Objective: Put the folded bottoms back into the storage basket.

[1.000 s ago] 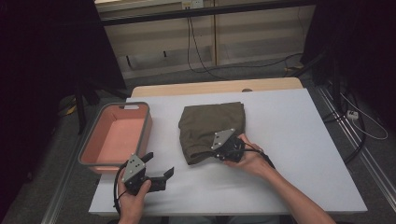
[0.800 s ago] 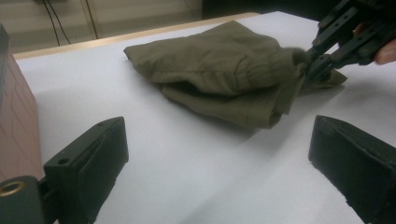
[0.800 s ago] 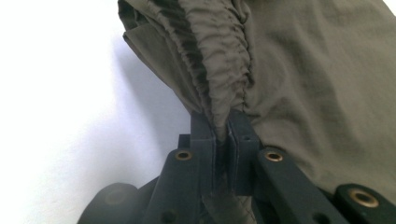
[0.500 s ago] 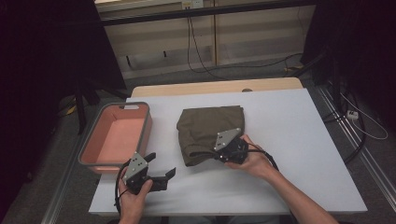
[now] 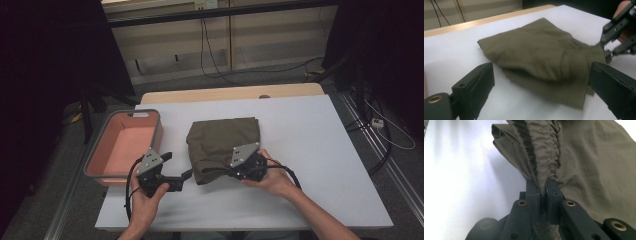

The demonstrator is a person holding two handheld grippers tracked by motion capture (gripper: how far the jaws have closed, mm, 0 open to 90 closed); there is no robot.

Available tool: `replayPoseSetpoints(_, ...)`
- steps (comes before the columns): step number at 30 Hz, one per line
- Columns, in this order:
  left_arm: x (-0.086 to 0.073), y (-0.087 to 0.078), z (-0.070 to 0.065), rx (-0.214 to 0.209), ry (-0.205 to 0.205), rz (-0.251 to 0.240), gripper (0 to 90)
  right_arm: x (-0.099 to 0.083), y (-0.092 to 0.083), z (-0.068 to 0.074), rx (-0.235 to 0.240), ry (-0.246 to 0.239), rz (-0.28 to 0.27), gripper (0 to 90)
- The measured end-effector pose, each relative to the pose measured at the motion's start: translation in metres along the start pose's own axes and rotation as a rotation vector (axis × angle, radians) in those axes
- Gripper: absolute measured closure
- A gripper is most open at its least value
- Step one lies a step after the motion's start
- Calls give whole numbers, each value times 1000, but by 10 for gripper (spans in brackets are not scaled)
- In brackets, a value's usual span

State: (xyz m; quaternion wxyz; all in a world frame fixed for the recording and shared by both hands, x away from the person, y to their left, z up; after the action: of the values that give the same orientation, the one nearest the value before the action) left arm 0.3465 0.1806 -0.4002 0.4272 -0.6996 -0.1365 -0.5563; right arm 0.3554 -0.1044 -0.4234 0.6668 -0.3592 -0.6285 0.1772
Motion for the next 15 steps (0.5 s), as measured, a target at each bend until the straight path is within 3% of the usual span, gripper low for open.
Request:
replayPoseSetpoints(1,2,2,0,6,1,8,70,0,0,1,0,-1,-1,837)
replayPoseSetpoints(3,6,7,1,66,21,13,78,0,0,3,7,-2,-5,838)
replayPoseSetpoints(6,11,19,5,58,-11,15,97,1,-1,6,14,-7,-7,837)
replayPoseSetpoints(9,18,30,10,76,-7,12,90,2,-2,9,19,-10,-9,837)
replayPoseSetpoints(15,28,50,18,44,-33,24,63,2,-3,14,33,-14,-17,837)
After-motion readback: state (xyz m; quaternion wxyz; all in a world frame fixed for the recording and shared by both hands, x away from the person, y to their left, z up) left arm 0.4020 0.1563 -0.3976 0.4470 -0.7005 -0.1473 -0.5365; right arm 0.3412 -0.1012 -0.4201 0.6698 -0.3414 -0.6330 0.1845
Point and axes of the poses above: each handheld gripper's, and its own axes: y roughly forward along the jaws, x roughly out of its top, z roughly to its left, the point moved 1 cm from there along y, roughly forward along the jaws, and after that the axes turned 6 degrees about x, right-handed, at the moved point
